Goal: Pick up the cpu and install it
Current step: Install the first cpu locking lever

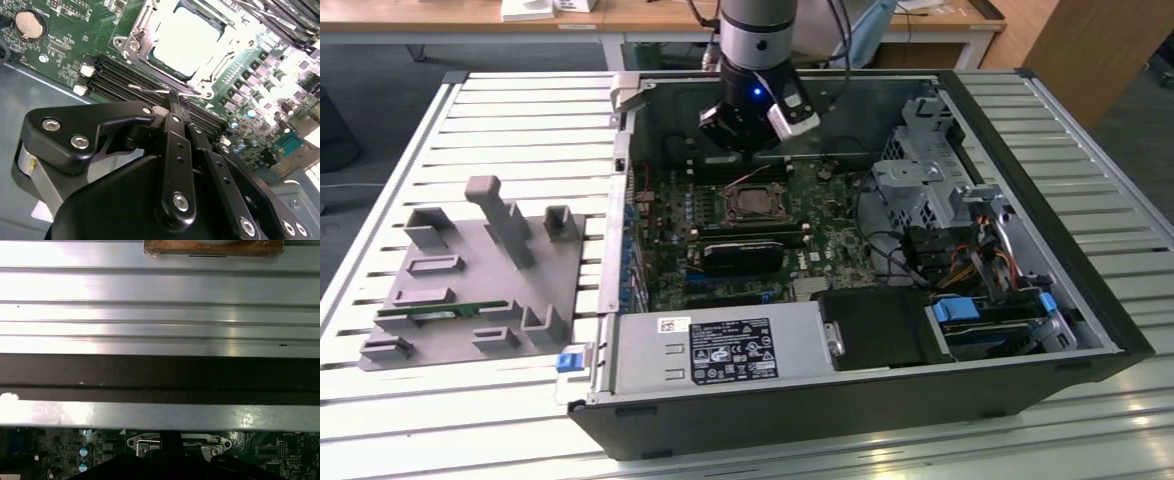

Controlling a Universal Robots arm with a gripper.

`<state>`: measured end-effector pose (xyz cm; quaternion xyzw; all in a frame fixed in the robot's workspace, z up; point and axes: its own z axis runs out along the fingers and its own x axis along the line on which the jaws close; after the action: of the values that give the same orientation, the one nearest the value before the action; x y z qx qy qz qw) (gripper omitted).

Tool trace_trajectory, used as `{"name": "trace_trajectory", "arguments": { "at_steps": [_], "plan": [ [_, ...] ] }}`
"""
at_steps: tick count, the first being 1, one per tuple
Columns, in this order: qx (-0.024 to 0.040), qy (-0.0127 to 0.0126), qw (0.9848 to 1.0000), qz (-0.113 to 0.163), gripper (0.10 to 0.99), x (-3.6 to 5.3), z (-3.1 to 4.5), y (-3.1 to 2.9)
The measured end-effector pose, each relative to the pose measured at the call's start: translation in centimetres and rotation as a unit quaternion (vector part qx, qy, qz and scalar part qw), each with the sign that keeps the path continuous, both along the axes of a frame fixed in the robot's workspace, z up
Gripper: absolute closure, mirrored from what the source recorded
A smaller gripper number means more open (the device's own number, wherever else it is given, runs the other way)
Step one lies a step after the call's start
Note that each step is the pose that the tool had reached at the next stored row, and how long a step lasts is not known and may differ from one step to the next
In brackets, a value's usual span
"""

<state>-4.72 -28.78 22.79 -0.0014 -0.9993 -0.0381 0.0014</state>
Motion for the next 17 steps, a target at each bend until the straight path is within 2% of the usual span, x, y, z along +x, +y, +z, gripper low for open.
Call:
{"name": "trace_trajectory", "arguments": {
  "at_steps": [5,17],
  "plan": [
    [0.0001,-0.0001,1.0000,0.000,0.980,0.65,-0.29,0.13],
    [-0.0001,0.0000,1.0000,0.000,0.980,1.50,-1.09,0.32]
  ]
}}
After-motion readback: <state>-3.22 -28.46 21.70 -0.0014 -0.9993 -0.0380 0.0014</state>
